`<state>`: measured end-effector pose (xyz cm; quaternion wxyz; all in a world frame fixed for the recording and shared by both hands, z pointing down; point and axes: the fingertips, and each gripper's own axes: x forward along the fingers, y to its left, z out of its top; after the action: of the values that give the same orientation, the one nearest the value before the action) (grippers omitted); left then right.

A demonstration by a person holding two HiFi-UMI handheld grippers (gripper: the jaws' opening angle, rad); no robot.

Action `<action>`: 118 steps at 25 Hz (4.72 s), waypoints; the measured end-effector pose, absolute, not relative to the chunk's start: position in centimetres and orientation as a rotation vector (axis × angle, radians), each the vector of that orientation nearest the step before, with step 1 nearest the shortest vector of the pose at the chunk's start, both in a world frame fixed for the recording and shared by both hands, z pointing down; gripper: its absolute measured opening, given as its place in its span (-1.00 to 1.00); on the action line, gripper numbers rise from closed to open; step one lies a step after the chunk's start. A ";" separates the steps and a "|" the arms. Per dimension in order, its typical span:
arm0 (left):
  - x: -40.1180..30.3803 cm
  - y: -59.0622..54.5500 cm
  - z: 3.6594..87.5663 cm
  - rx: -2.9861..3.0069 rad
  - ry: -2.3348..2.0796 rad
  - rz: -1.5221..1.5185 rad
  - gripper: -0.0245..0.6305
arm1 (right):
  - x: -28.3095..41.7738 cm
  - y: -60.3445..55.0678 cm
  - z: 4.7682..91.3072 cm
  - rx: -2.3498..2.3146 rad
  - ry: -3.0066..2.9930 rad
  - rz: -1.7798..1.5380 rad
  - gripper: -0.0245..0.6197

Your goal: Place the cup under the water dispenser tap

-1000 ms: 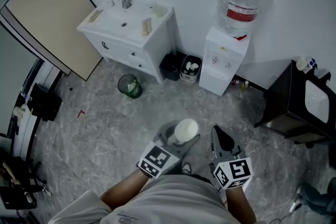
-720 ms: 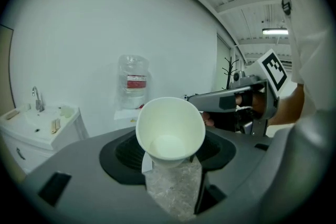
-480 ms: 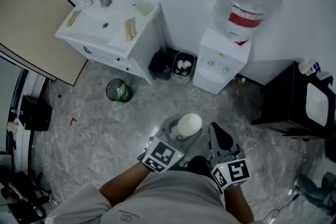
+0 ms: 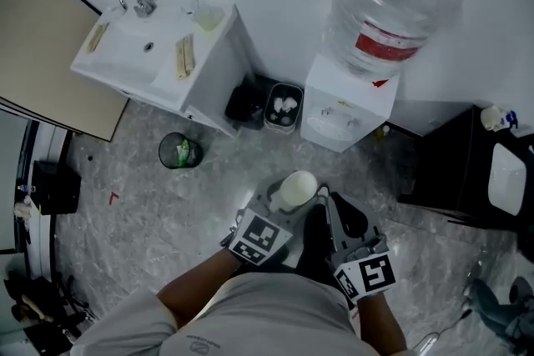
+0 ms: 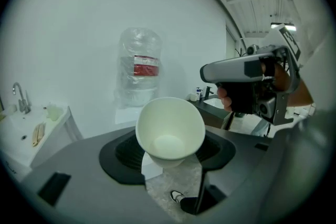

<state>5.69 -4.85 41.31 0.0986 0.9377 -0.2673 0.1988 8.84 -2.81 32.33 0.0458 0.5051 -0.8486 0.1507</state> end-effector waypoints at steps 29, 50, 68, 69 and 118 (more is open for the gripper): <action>14.1 -23.6 80.5 2.652 -0.858 0.754 -0.13 | 13.9 -19.9 56.2 1.318 -2.585 0.603 -0.87; 19.8 -29.4 93.5 2.644 -0.802 0.779 -0.04 | 15.0 -21.9 64.2 1.223 -2.544 0.652 -0.87; 16.8 -26.3 89.8 2.605 -0.772 0.742 0.22 | 12.6 -20.0 61.8 1.133 -2.549 0.706 -0.87; 16.4 -25.8 88.7 2.600 -0.776 0.732 0.22 | 12.5 -19.9 61.2 1.142 -2.547 0.702 -0.87; 10.9 -13.6 29.2 2.761 -0.871 0.253 -0.91 | 13.1 -12.7 30.0 1.594 -2.501 0.342 -0.88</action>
<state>10.91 -13.61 29.23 0.1172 0.9435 -0.2976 0.0865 13.14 -12.70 30.04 0.0783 0.5322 -0.8352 0.1141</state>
